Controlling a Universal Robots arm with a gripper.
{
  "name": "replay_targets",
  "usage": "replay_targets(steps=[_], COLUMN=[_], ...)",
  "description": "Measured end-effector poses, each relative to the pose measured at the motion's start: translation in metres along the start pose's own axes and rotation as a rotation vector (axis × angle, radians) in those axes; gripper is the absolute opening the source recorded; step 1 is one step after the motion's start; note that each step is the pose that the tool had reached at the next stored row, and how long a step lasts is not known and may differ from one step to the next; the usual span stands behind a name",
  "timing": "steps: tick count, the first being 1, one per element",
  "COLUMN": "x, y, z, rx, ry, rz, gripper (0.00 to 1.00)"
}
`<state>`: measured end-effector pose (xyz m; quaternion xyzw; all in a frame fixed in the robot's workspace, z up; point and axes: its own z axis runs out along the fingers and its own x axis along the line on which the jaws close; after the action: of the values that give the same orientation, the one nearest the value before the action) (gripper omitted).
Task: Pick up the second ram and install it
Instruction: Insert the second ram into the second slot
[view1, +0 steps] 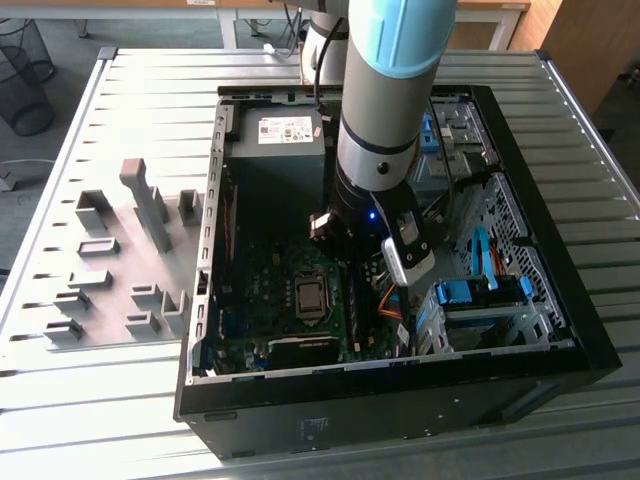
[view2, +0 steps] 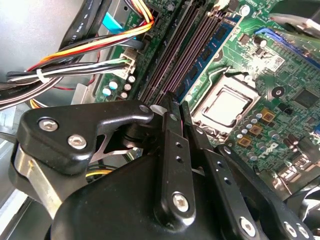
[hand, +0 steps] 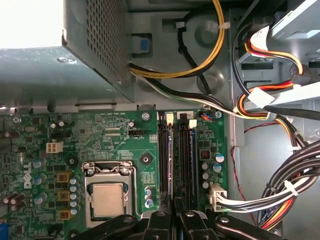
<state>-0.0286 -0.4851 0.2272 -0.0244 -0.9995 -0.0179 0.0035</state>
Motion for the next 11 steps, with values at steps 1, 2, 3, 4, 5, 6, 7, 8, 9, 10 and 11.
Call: replay_targets(steps=[1,2,3,4,5,6,7,8,9,10,11], x=[0.0000,0.0000,0.0000,0.0000,0.0000,0.0000,0.0000,-0.0001,-0.0001,-0.0002,-0.0003], y=[0.0000,0.0000,0.0000,0.0000,0.0000,0.0000,0.0000,0.0000,0.0000,0.0000,0.0000], z=[0.0000,0.0001,0.0002,0.0002,0.0003,0.0005,0.0007,0.0008,0.0013,0.0017,0.0021], rx=[-0.0004,-0.0006,-0.0010,-0.0011,-0.0009,-0.0009,-0.0010,-0.0009,-0.0011,-0.0012,-0.0010], ry=[0.0000,0.0000,-0.0001,-0.0001,-0.0001,0.0000,-0.0001,0.0000,-0.0001,-0.0001,0.0001], rz=[0.000,0.000,0.000,0.000,0.000,0.000,0.000,-0.001,-0.001,-0.002,-0.005], gripper=[0.14,0.14,0.14,0.14,0.14,0.14,0.14,0.14,0.14,0.14,0.14])
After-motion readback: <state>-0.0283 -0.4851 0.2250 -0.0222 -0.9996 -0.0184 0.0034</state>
